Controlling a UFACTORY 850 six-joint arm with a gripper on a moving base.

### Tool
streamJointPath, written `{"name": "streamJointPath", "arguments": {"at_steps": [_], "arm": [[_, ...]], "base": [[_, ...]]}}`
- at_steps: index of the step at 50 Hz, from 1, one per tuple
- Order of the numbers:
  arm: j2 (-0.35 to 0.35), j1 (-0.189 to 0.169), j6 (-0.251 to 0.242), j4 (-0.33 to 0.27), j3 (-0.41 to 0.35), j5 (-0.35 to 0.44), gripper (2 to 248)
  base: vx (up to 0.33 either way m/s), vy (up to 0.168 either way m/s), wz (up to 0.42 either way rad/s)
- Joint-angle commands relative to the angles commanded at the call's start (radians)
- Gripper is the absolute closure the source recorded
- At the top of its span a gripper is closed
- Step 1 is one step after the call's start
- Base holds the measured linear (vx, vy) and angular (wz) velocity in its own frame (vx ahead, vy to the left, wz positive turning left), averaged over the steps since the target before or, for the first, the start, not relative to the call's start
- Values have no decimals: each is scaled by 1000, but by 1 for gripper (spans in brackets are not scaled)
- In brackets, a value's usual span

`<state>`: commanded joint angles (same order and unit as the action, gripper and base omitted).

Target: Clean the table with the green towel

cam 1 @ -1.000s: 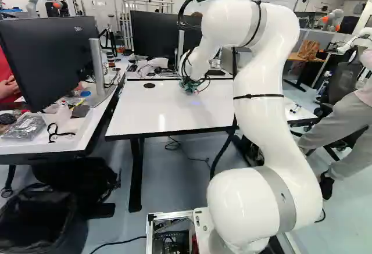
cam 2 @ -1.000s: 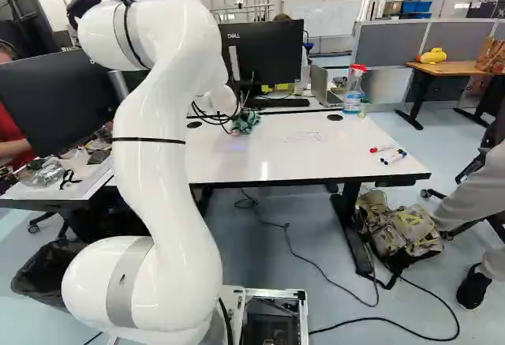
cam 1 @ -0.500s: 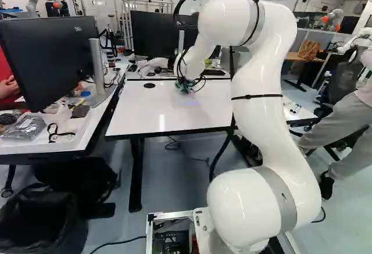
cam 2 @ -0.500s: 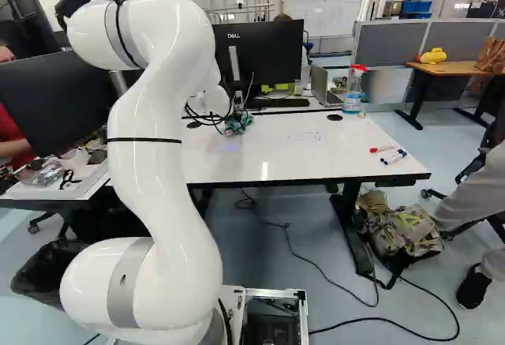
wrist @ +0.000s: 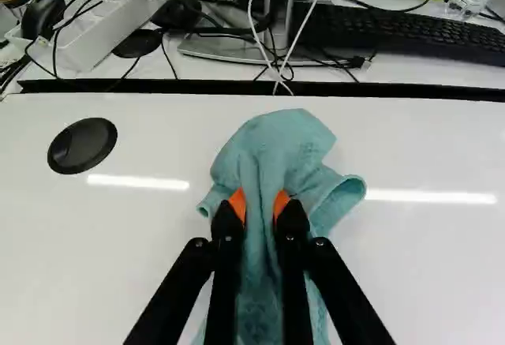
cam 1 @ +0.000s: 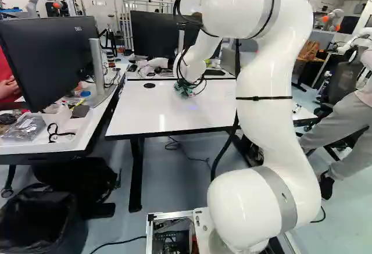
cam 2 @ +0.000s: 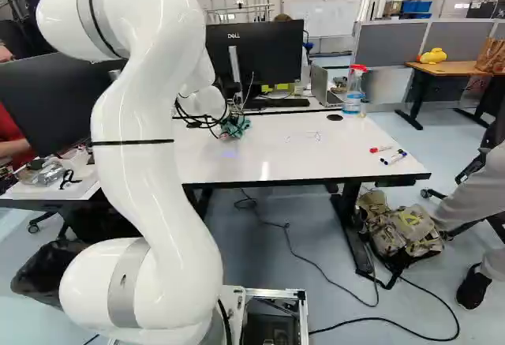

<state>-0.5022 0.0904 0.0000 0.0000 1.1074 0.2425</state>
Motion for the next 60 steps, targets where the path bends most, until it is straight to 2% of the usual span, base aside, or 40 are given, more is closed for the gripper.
{"name": "streamJointPath", "arguments": {"at_steps": [26,48,60], "arm": [[110,-5,0,0,-143,0,195],[133,-6,0,0,-149,0,195],[171,-29,0,0,-166,0,195]], "base": [[0,0,0],[0,0,0],[0,0,0]]}}
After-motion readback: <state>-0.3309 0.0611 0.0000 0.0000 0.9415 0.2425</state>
